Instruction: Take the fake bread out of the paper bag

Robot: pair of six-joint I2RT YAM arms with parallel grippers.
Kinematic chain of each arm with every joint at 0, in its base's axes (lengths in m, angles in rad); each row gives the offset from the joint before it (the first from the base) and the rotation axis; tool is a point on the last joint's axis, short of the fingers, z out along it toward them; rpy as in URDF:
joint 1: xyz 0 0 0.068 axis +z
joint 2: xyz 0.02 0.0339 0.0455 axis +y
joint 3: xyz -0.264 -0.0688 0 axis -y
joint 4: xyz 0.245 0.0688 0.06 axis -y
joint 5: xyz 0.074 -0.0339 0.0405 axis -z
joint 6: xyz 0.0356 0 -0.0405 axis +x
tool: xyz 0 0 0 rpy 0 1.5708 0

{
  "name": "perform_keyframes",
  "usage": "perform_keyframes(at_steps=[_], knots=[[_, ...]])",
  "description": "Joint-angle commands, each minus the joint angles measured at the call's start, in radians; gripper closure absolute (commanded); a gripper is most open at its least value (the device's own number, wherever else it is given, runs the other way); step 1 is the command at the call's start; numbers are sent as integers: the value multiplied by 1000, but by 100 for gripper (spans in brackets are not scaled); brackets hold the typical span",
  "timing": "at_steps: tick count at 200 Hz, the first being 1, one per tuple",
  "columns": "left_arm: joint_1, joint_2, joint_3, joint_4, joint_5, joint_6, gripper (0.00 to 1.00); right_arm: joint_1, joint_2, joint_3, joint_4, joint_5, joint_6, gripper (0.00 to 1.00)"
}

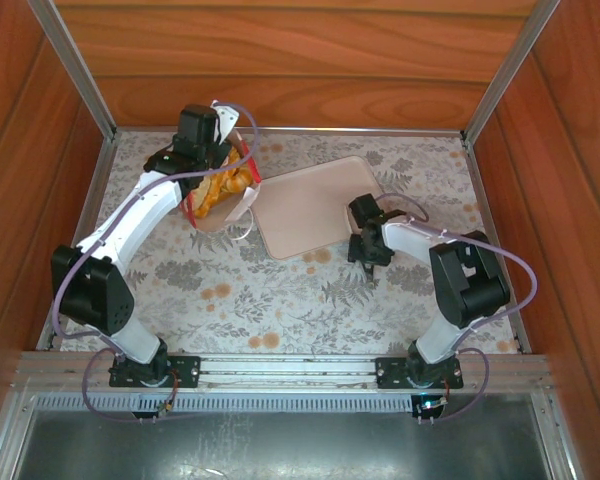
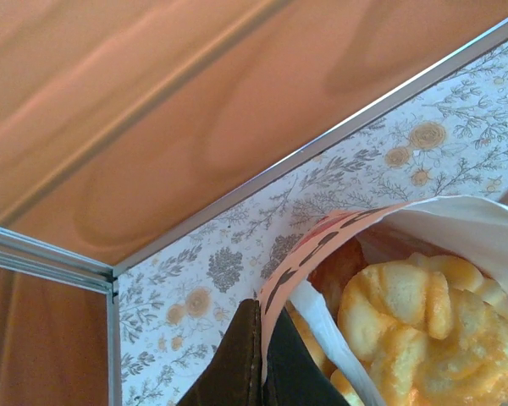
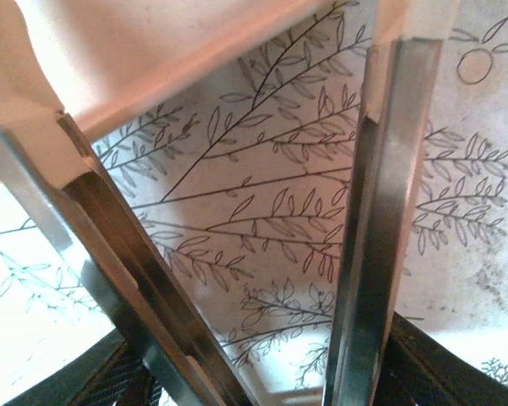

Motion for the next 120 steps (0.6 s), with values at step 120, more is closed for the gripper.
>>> perform_keyframes(at_steps=[120], knots=[[-1, -81, -41, 92, 36, -50, 100, 143, 2, -162, 219, 35, 9, 24]])
